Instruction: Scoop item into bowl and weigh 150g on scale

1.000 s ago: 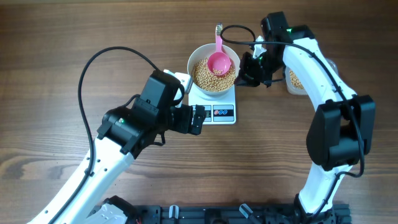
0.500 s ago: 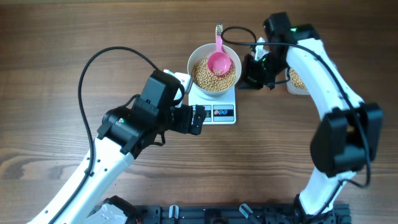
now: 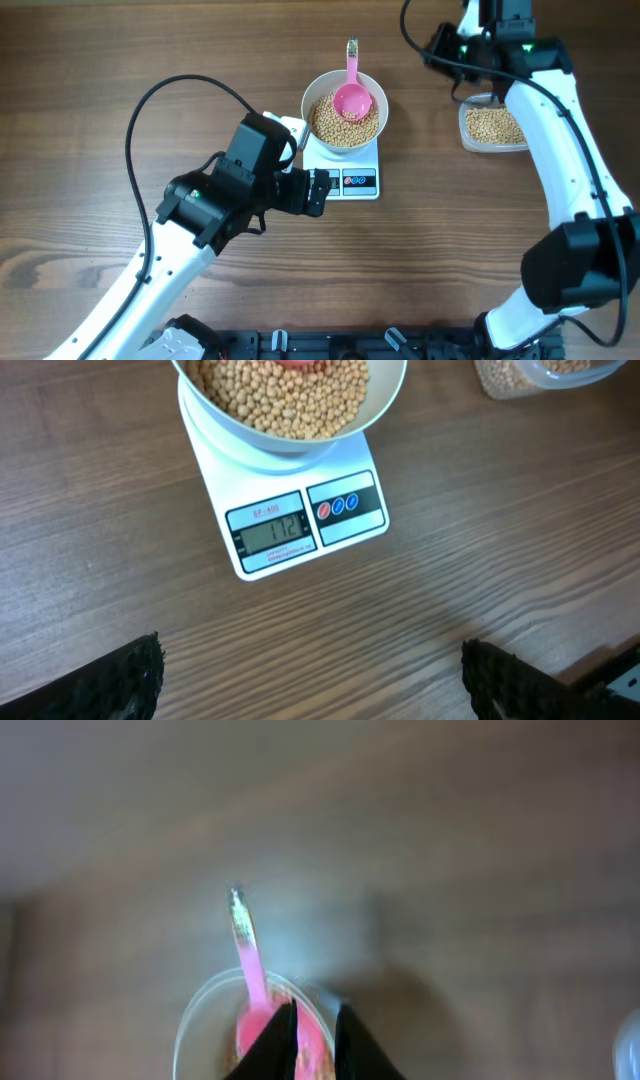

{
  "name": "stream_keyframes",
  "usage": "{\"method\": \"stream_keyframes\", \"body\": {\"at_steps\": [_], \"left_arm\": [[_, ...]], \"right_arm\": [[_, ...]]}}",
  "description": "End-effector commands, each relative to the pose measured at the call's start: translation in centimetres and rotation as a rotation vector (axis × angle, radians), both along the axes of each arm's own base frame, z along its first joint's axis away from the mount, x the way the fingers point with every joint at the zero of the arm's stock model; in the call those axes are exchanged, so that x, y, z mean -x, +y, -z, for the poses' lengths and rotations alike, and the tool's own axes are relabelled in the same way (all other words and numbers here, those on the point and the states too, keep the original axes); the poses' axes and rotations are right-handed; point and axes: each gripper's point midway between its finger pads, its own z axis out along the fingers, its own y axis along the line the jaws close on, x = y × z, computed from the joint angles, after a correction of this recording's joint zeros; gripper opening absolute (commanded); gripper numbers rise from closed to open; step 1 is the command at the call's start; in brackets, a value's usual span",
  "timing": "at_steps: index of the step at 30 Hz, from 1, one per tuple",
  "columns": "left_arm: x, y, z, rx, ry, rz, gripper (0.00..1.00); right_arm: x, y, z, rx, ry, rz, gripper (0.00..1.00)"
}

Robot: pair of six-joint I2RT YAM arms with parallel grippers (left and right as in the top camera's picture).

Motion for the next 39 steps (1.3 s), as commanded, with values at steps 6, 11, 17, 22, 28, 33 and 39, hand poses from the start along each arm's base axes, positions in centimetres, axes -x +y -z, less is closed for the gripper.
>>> {"method": "stream_keyframes", "body": {"at_steps": [6,11,17,22,28,33,39], "left_arm": [[0.0,0.0,0.1,-0.014,-0.013,0.016,1.0],[0.0,0.0,0.1,-0.014,-0.013,0.016,1.0],[0.0,0.0,0.1,-0.014,-0.013,0.016,1.0],[0.0,0.0,0.1,-0.014,-0.013,0.016,1.0],[0.0,0.0,0.1,-0.014,-0.013,0.016,1.0],[0.0,0.0,0.1,-0.014,-0.013,0.016,1.0],[0.0,0.0,0.1,-0.014,-0.013,0.016,1.0]], "right_arm": [[-1.8,1.7,7.2,-0.089,0.145,0.003,0.05],[-1.2,4.1,8.8,-0.198,0.203,-0.095,0.04],[-0.7,5.6,10.9,-0.19,0.253,-0.117,0.04],[-0.4,6.6,11.1,-0.181,0.255,-0.134,0.04],[-0.1,5.0,12.5,-0.073,0.285,-0.061,0.04],[-0.1,5.1,12.7,-0.064,0.287,-0.059,0.04],[0.7,6.7,13.2,-0.049,0.302,-0.099,0.04]]}}
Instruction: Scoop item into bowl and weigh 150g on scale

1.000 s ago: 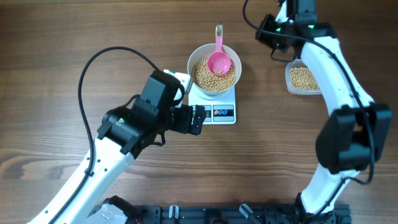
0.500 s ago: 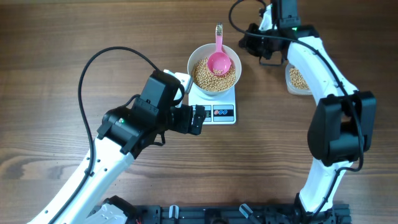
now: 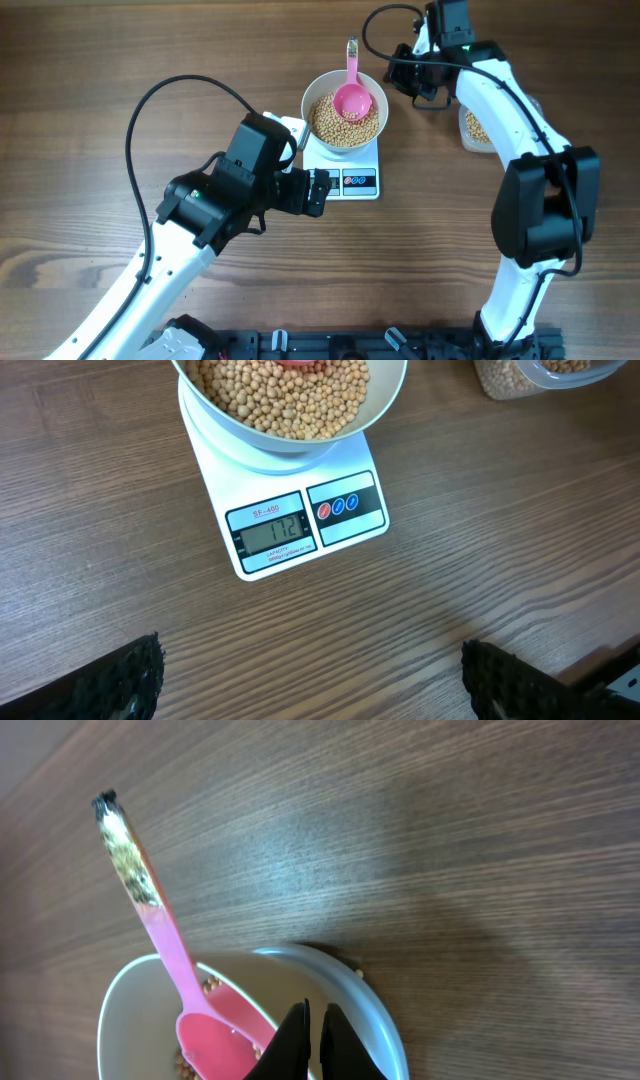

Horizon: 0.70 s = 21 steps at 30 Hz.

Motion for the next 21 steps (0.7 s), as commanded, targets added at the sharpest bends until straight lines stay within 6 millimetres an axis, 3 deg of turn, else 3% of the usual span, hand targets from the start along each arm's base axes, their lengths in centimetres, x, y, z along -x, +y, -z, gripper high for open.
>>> {"method": "stream_keyframes", "body": {"at_steps": [1,17,21], "left_arm": [[0.0,0.0,0.0,-0.014,-0.013,0.016,1.0],[0.0,0.0,0.0,-0.014,-0.013,0.016,1.0],[0.0,0.0,0.0,-0.014,-0.013,0.016,1.0]], "right_arm": [[0.5,1.2,2.0,0.029,0.035,-0.025,0.04],[0.3,0.5,2.1,0.058,0.031,-0.005,0.04],[-0.1,-0.5,1.1,0.053,0.01,0.016,0.05]]}}
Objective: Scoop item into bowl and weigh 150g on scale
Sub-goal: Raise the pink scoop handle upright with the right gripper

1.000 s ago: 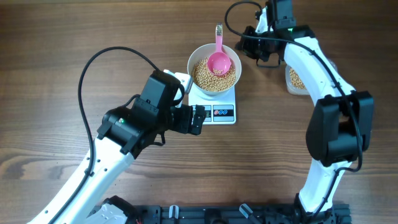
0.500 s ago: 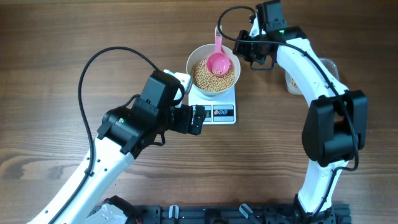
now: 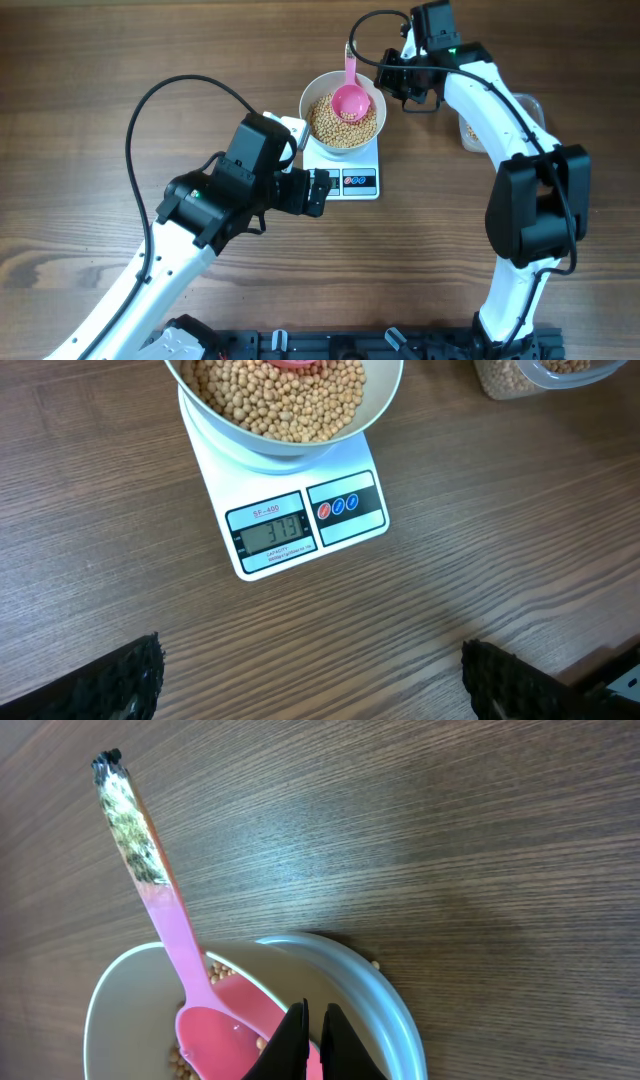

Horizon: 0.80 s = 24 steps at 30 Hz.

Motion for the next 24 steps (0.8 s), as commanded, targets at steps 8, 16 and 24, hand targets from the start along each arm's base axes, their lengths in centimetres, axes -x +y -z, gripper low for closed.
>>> {"method": "stream_keyframes", "body": {"at_steps": [8,16,24], "left_arm": [[0.0,0.0,0.0,-0.014,-0.013,0.016,1.0],[0.0,0.0,0.0,-0.014,-0.013,0.016,1.0],[0.0,0.0,0.0,-0.014,-0.013,0.016,1.0]], "right_arm": [[-3.3,-3.8,-7.1,-0.057,-0.203,-0.009,0.7],[-5.0,1.3,-13.3,-0.269,-0.456,-0.216,0.79],[-6.0,5.2,-15.0,-0.328,-0.559,-0.241,0.86]]}}
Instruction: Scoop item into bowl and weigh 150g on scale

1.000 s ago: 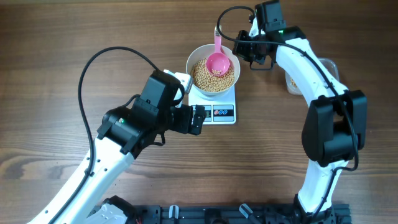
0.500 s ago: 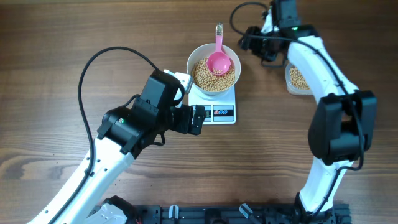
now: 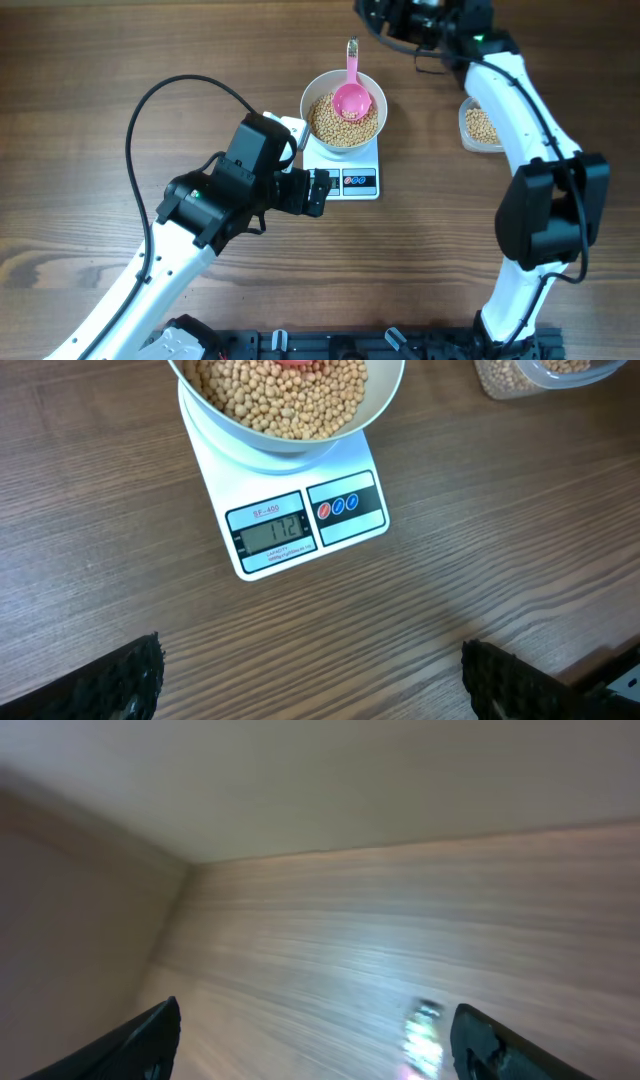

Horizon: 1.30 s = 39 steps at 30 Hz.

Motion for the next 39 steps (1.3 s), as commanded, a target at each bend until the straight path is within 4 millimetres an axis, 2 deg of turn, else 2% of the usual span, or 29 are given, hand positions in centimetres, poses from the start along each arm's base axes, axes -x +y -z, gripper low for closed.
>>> {"method": "stream_keyframes", "body": {"at_steps": [1,7,13,17,23,28,32,36,39], "left_arm": [[0.0,0.0,0.0,-0.014,-0.014,0.016,1.0],[0.0,0.0,0.0,-0.014,-0.014,0.016,1.0],[0.0,0.0,0.0,-0.014,-0.014,0.016,1.0],[0.0,0.0,0.0,-0.014,-0.014,0.016,1.0],[0.0,0.0,0.0,-0.014,-0.014,0.016,1.0],[0.0,0.0,0.0,-0.014,-0.014,0.016,1.0],[0.0,0.0,0.0,-0.014,-0.014,0.016,1.0],[0.0,0.0,0.0,-0.014,-0.014,0.016,1.0],[0.0,0.0,0.0,-0.014,-0.014,0.016,1.0]], "right_arm": [[0.1,1.9,-1.6,-0.054,-0.025,-0.029,0.86],[-1.0,2.0,-1.0,-0.083,0.005,-0.002,0.86],[-1.9,0.4,2.2,0.01,0.061,0.103,0.87],[-2.1,0.0,3.5,0.082,0.03,0.077,0.88],[-1.6,-0.3,6.8,0.122,0.113,0.076,0.89],[-1.5,-0.3,6.9,0.14,0.103,0.061,0.9],[-1.2,-0.4,8.4,0.162,0.13,0.047,0.91],[-0.5,1.1,9.8,0.106,0.166,-0.039,0.9],[-0.4,1.2,10.4,0.106,0.178,-0.044,0.9]]}}
